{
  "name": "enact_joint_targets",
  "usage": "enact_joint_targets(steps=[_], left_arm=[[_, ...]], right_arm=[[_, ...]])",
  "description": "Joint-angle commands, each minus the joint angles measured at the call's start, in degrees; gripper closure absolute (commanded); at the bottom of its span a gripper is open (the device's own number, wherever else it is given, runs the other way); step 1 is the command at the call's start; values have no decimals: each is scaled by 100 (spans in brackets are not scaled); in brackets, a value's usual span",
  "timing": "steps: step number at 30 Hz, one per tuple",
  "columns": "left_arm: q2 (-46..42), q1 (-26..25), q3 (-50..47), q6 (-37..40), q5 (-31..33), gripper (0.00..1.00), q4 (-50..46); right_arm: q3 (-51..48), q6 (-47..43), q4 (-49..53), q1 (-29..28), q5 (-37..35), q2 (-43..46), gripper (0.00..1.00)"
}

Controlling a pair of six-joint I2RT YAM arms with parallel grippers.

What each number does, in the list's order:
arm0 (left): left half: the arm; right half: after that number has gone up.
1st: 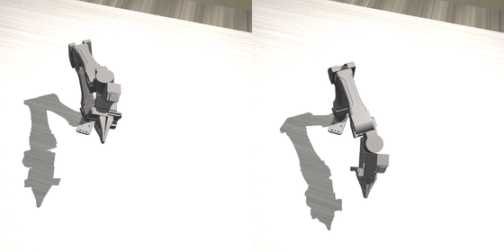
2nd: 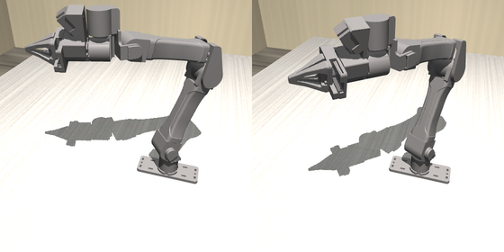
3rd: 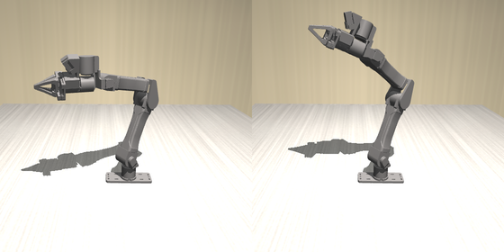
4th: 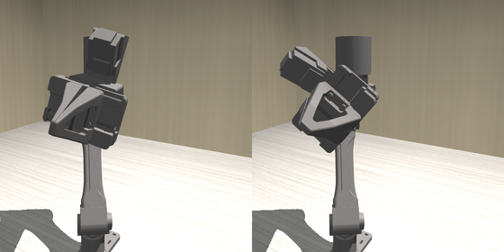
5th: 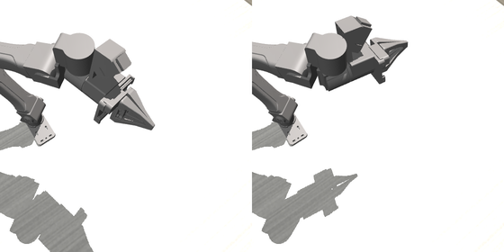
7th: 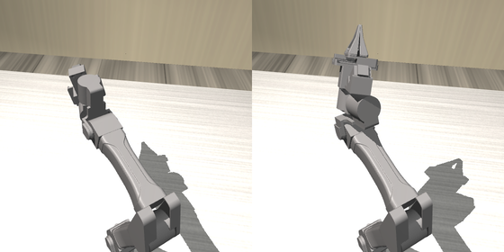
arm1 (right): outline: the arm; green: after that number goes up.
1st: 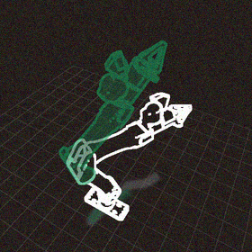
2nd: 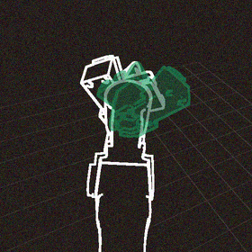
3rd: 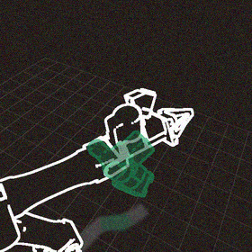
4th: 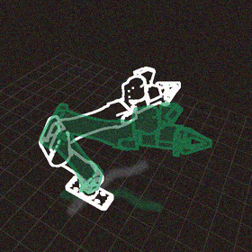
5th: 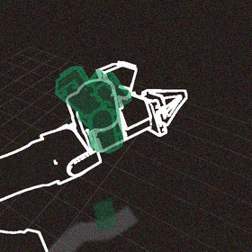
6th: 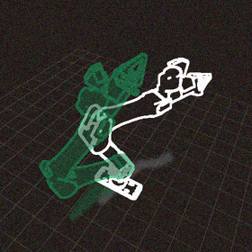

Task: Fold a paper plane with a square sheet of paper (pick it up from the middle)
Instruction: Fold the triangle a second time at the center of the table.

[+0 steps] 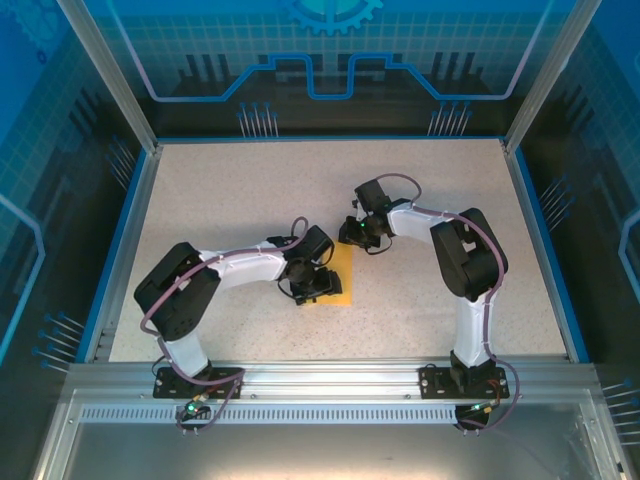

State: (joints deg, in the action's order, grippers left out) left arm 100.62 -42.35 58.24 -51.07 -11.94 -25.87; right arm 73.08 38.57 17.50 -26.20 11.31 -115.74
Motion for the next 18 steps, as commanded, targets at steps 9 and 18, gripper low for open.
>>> enact_joint_targets(steps=[9,18], left_arm=[[393,-69,389,131,78,38,-12],[76,-63,410,173,263,41,74]], right_arm=[[-395,115,171,-52,0,-335,72],[-437,134,149,-70,29,-335,72]])
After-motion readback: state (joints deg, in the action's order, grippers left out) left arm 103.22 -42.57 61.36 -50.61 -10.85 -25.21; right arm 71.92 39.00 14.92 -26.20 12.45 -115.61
